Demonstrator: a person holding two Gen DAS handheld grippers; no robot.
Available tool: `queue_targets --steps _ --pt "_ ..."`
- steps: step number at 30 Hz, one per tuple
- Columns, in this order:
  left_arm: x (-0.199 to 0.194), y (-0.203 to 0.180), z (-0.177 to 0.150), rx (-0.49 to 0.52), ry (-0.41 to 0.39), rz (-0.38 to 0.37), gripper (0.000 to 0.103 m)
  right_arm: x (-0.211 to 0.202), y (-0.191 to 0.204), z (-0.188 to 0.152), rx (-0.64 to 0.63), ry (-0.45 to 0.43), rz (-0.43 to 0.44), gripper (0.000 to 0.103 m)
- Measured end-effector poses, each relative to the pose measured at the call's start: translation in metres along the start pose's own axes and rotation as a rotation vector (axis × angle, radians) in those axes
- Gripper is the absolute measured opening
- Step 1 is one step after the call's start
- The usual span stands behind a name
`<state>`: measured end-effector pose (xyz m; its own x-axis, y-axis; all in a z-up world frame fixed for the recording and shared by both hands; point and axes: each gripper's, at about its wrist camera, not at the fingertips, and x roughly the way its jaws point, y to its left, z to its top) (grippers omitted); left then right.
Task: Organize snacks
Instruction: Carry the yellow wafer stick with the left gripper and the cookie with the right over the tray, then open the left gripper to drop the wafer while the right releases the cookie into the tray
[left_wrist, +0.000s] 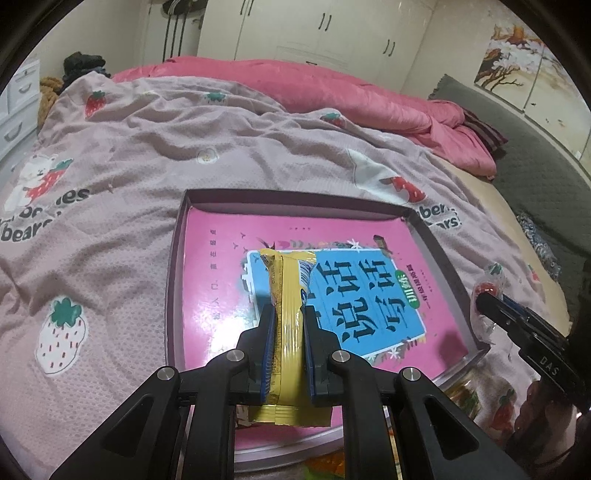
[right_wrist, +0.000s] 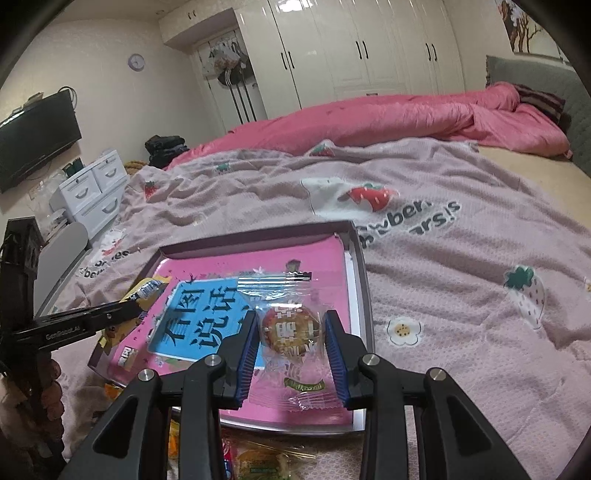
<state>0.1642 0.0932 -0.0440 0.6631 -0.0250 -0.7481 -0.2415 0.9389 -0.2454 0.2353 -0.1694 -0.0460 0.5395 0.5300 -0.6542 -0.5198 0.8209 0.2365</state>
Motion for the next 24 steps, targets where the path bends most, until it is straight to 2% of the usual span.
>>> queue_targets --steps 24 --pt "0.011 -0.002 -0.007 0.022 0.04 0.019 0.015 0.023 -0.005 -0.015 -0.016 0.114 -0.074 0.036"
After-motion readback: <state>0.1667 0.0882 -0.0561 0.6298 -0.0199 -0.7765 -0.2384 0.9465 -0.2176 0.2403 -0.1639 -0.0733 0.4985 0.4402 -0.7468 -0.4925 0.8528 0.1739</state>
